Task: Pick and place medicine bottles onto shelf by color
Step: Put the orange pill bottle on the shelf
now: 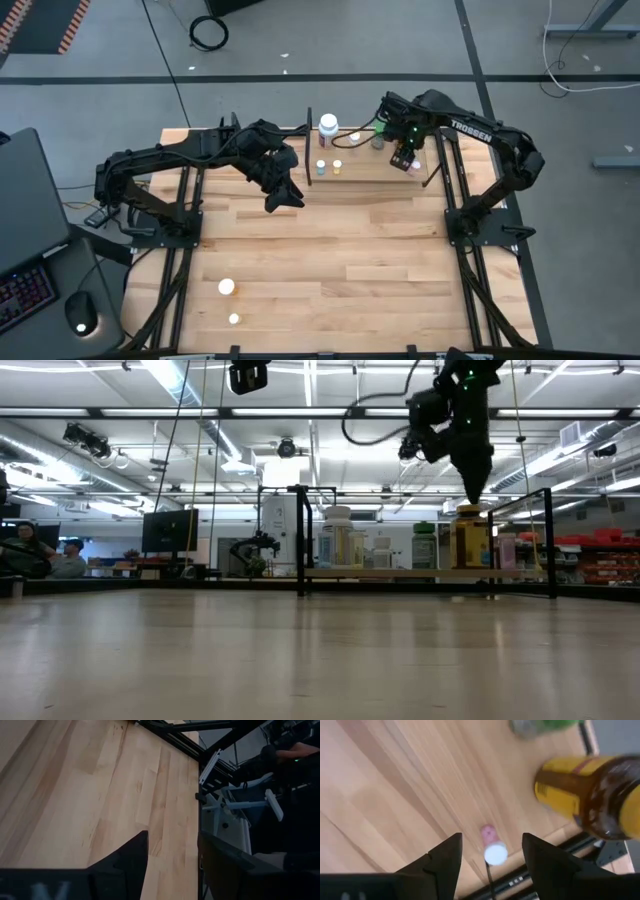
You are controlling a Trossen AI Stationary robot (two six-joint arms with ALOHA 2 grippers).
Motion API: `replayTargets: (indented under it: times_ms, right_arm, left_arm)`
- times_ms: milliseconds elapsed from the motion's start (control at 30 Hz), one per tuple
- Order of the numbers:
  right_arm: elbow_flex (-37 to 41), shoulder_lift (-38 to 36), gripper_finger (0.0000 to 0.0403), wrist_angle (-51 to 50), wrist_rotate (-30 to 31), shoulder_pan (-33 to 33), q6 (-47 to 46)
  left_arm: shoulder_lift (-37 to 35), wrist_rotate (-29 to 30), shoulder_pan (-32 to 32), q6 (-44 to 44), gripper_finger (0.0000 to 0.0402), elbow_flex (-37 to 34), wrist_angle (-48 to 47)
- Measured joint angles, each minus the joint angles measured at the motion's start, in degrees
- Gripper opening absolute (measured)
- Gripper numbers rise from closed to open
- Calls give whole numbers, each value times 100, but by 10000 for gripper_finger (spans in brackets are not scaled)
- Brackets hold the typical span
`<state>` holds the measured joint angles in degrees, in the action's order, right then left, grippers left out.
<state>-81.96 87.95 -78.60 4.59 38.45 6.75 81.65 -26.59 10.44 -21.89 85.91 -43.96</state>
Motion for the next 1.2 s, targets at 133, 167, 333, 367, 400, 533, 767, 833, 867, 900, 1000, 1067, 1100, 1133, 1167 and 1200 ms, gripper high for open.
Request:
replayTargets:
  times_ms: [133,167,333,367,400,533,767,833,867,900,1000,1067,1100,1133,1167,1200]
  right_arm:
    - [-491,1,215,-65,-176,-165,-355]
    - [-610,1,215,-81,-210,-216,-442]
    - [-1023,-1,215,-119,-270,-468,-724]
    - [-1062,-1,215,-121,-272,-510,-765]
    - [-1083,-1,215,-128,-272,-549,-828]
    - [-1088,-1,215,-164,-274,-684,-1023]
    - [-1088,-1,215,-197,-274,-890,-1206]
    - [-1088,-1,215,-280,-274,-930,-1233]
    - [-1088,-1,215,-297,-274,-954,-1255]
    - [-1088,-1,215,-305,-274,-981,-1267]
    - [-1088,-31,215,-318,-316,-1058,-1275]
    - [-1088,-82,215,-287,-316,-1113,-1275]
    - [-1088,-107,215,-276,-316,-1135,-1275]
    - [-1088,-133,215,-252,-317,-1156,-1282]
    - [-1088,-157,215,-211,-317,-1170,-1305]
    - [-1088,-182,215,-174,-316,-1182,-1330]
  left_arm:
    - [2,2,0,0,183,0,2]
    - [2,0,0,-2,183,1,2]
    - [2,0,0,-146,180,0,2]
    - [2,2,0,-144,179,0,2]
    - [2,0,0,-146,178,0,2]
    - [2,0,0,-146,178,0,2]
    - [2,0,0,-144,182,0,2]
    - [4,0,0,-146,180,0,2]
    - [4,0,0,-146,179,2,2]
    - [3,0,0,-144,178,0,2]
    - [3,1,0,-145,177,0,2]
    - [4,0,0,-145,178,0,4]
    - [4,0,0,-146,179,1,2]
    - [4,0,0,-144,180,0,4]
    - [4,0,-2,-142,181,0,4]
    - [4,2,0,-144,182,0,4]
